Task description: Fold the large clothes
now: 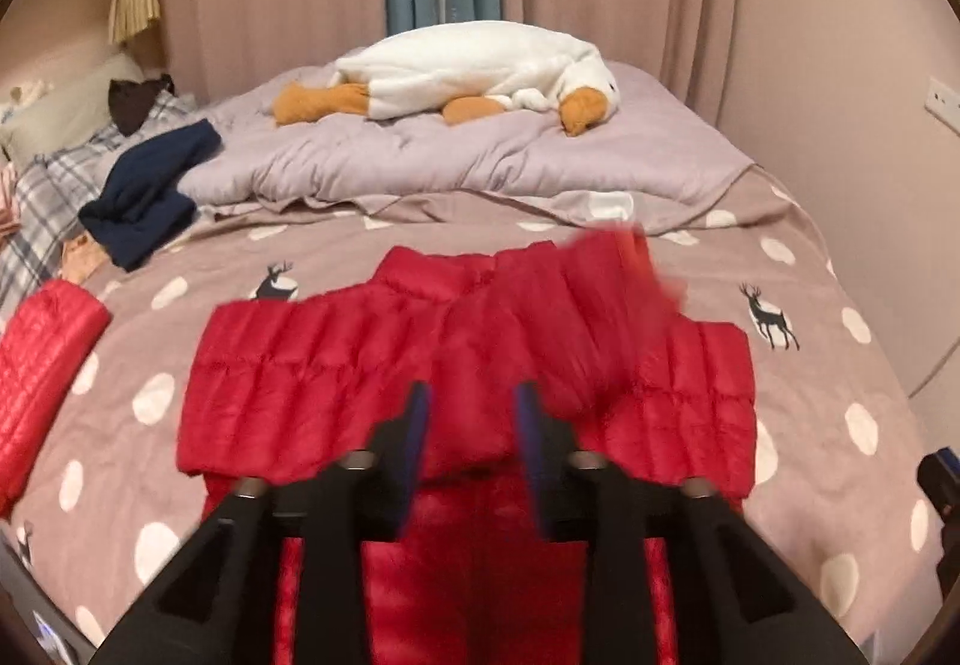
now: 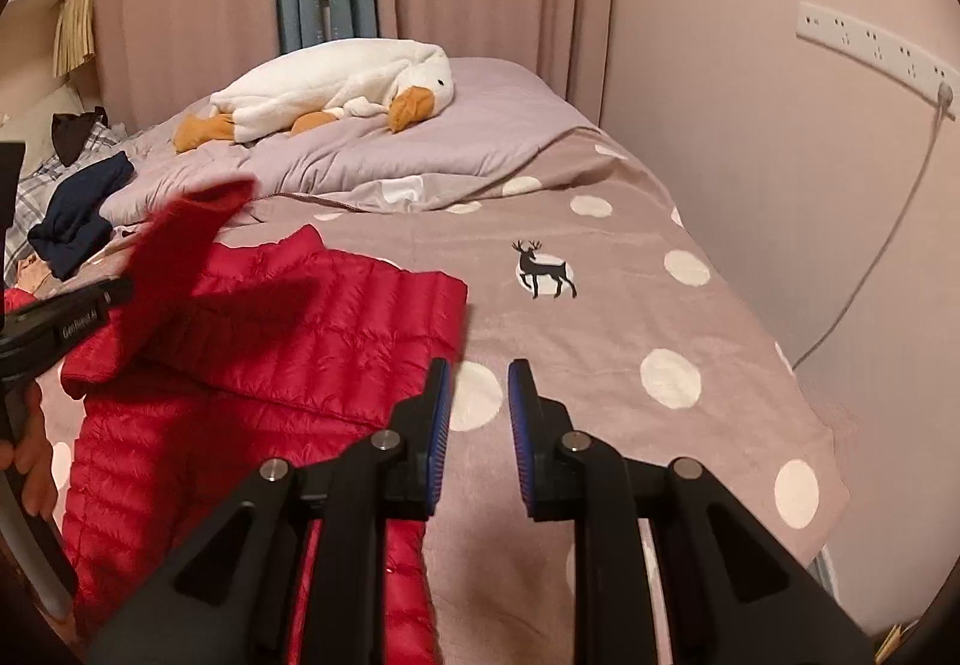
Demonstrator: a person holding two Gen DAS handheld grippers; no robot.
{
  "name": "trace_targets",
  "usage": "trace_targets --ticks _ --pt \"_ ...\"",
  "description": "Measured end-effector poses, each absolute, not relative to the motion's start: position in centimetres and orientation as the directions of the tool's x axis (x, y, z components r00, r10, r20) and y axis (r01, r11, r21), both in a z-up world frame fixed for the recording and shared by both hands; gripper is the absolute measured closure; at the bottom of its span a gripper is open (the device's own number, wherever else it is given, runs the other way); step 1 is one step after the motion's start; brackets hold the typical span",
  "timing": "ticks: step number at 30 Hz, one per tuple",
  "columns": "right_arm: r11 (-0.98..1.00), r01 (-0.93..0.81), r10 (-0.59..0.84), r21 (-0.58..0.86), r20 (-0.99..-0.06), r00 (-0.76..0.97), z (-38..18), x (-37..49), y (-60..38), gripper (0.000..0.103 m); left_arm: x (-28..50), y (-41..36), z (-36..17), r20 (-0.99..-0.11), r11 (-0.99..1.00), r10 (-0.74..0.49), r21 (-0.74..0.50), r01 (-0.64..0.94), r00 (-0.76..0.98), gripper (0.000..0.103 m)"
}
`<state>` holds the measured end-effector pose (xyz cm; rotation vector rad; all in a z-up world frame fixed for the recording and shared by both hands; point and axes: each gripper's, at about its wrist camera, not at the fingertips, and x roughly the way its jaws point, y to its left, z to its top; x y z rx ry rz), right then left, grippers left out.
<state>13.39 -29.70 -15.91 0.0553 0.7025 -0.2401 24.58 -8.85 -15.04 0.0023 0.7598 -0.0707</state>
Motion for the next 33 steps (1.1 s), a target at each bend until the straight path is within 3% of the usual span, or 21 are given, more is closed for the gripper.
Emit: trace_targets --ticks 3,7,12,16,19,21,23,31,33 --pt "0.973 0.227 -0.191 -0.028 -0.648 0.738 -16.0 13.7 -29.0 0.082 23.7 -7.6 -14.2 -0.646 0.999 -0.033 -0.053 -0.001 0.763 0.029" --pt "0.98 0.199 -0.169 -0.026 -0.64 0.75 -15.8 14.3 -27.0 0.082 22.8 -4.8 -12.9 -0.605 0.991 -0.05 -0.13 -0.037 0.795 0.015" --pt "0.989 0.146 -0.132 -0.031 -0.639 0.758 -15.6 15.3 -23.7 0.08 23.2 -1.4 -13.2 -0.59 0.986 0.057 -0.095 -0.14 0.805 0.015" --pt "0.994 0.098 -0.099 -0.037 -0.643 0.76 -16.0 16.5 -20.8 0.063 23.8 2.2 -14.8 -0.611 0.977 0.097 -0.091 -0.191 0.786 0.015" --pt "0.998 0.064 -0.068 -0.031 -0.653 0.754 -16.6 18.1 -19.3 0.058 24.5 4.2 -16.1 -0.641 0.971 0.134 -0.066 -0.228 0.755 0.015" --pt "0.998 0.058 -0.063 -0.029 -0.654 0.754 -17.1 19.3 -18.7 0.05 24.4 5.4 -16.4 -0.625 0.964 0.166 -0.059 -0.258 0.763 0.015" --pt "0.998 0.049 -0.056 -0.03 -0.663 0.746 -18.0 21.3 -18.0 0.034 24.1 6.0 -16.6 -0.598 0.957 0.206 -0.041 -0.287 0.774 0.015" --pt "0.998 0.054 -0.044 -0.011 -0.755 0.655 -24.2 29.2 -16.8 0.034 25.1 7.4 -18.3 -0.581 0.944 0.289 0.042 -0.327 0.761 0.015" --pt "0.998 0.048 -0.06 -0.038 -0.779 0.625 -25.9 30.2 -16.6 0.043 25.7 7.2 -18.7 -0.593 0.948 0.282 0.052 -0.314 0.754 0.015"
